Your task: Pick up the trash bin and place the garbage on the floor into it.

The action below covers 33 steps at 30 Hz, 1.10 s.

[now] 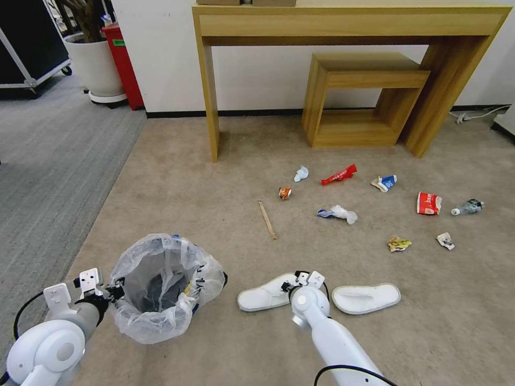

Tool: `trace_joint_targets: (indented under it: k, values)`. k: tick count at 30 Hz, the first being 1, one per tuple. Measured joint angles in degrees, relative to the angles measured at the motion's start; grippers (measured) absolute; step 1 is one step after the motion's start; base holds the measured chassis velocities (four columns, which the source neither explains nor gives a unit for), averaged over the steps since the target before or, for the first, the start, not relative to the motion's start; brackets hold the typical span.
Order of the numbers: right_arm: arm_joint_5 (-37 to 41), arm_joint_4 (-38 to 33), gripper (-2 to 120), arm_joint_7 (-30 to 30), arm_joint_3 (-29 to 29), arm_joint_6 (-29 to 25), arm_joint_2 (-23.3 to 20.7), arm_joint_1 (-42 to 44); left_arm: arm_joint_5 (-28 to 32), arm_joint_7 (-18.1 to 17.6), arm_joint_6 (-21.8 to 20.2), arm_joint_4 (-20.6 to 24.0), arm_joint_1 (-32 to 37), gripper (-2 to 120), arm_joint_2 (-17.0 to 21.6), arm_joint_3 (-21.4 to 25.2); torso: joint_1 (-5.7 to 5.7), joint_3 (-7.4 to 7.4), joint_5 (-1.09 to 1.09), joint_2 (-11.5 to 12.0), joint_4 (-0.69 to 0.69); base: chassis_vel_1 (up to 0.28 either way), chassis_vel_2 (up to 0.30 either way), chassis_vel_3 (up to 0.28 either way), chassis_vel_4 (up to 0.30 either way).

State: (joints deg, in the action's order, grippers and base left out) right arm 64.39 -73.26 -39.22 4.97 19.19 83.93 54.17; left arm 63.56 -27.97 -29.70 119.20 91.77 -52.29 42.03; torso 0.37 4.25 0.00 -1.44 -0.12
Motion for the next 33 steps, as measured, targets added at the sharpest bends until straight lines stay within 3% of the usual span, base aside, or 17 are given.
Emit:
trace_joint_targets:
  k: [7,11,13,19,22,33]
  values:
    - [0.0,0.7,48,-0.2,-0.2,0.0,0.9,-0.4,0.0,0.0,0.0,-0.1,-0.2,0,-0.1,-0.1,0.0,0.0,0.0,0.0,0.0,0.0,0.0,0.0,0.0]
    - [0.0,2.3,69,-0.5,-0.2,-0.1,1.4,-0.9,0.1,0.0,0.0,-0.3,-0.6,0,-0.2,-0.4,0.0,0.0,0.0,0.0,-0.01,0.0,0.0,0.0,0.0]
    - [-0.1,2.9,72,-0.5,-0.2,-0.3,1.6,-1.1,0.1,0.0,0.0,-0.3,-0.6,0,-0.3,-0.5,0.0,0.0,0.0,0.0,-0.01,0.0,0.0,0.0,0.0]
    - [-0.8,3.8,54,-0.3,-0.5,-0.8,2.2,-1.2,0.0,0.0,0.0,-0.2,-0.5,0,-0.6,-0.8,0.0,0.0,0.0,0.0,-0.01,0.0,0.0,0.0,0.0]
    - [-1.1,3.7,39,-0.2,-0.9,-0.9,2.3,-1.1,-0.1,0.0,0.0,0.0,-0.5,0,-0.7,-0.8,0.0,0.0,0.0,0.0,-0.01,0.0,0.0,0.0,0.0]
    - [-2.5,3.6,1,0.5,-1.5,-1.6,2.1,-0.6,-0.5,0.2,0.3,0.7,0.3,0,-0.9,-0.5,0.0,0.0,0.0,0.0,0.0,0.0,0.0,0.0,0.0]
